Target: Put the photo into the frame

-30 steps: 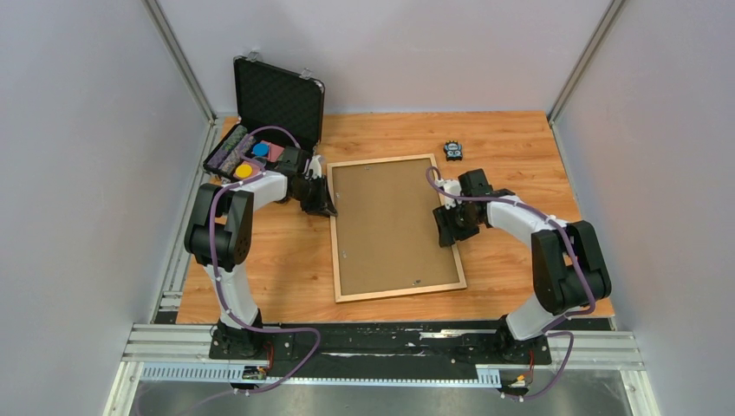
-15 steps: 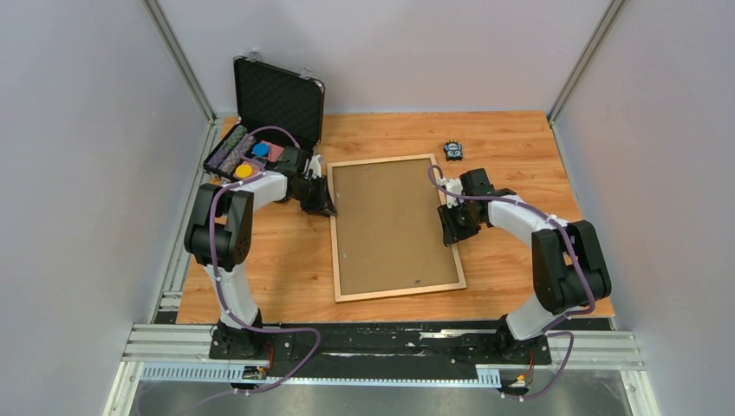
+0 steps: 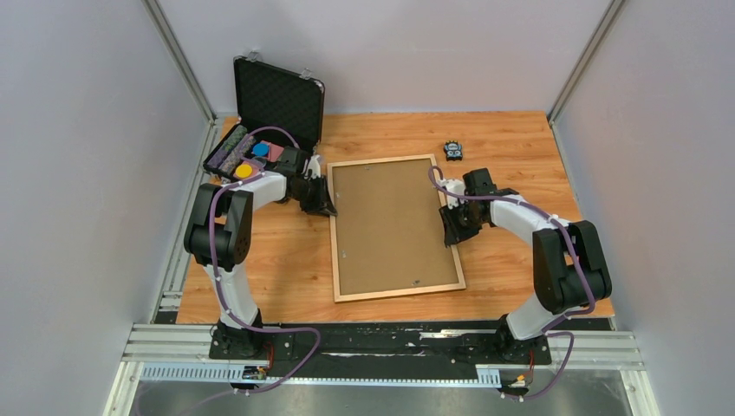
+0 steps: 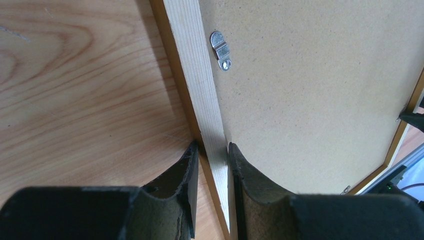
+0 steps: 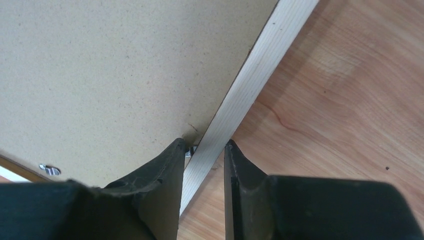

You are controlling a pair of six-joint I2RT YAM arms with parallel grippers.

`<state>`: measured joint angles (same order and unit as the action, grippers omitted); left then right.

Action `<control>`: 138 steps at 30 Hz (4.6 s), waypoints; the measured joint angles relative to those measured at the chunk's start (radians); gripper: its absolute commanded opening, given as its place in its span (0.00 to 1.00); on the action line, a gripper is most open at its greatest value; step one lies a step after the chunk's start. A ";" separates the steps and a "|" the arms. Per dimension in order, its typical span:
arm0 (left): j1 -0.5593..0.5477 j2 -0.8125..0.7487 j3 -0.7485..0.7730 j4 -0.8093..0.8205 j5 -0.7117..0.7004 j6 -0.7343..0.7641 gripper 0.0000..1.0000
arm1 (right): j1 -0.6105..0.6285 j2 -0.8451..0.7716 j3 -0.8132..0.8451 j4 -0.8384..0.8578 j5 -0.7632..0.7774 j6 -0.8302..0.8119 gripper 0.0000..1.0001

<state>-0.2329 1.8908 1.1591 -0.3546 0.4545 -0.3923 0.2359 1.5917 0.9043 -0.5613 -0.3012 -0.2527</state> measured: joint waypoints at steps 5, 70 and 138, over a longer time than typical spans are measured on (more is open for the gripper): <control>0.004 0.000 0.000 0.000 0.001 0.000 0.00 | -0.002 0.000 0.000 -0.022 -0.034 -0.066 0.20; -0.056 0.097 0.140 -0.068 0.063 0.094 0.56 | -0.174 0.205 0.195 0.066 -0.063 0.240 0.00; -0.132 0.267 0.461 -0.150 -0.251 0.076 0.30 | -0.200 0.202 0.181 0.077 -0.101 0.235 0.00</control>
<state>-0.3653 2.1582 1.6199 -0.5041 0.2031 -0.3164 0.0357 1.7935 1.0851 -0.4847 -0.4019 -0.0181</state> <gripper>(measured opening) 0.322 0.205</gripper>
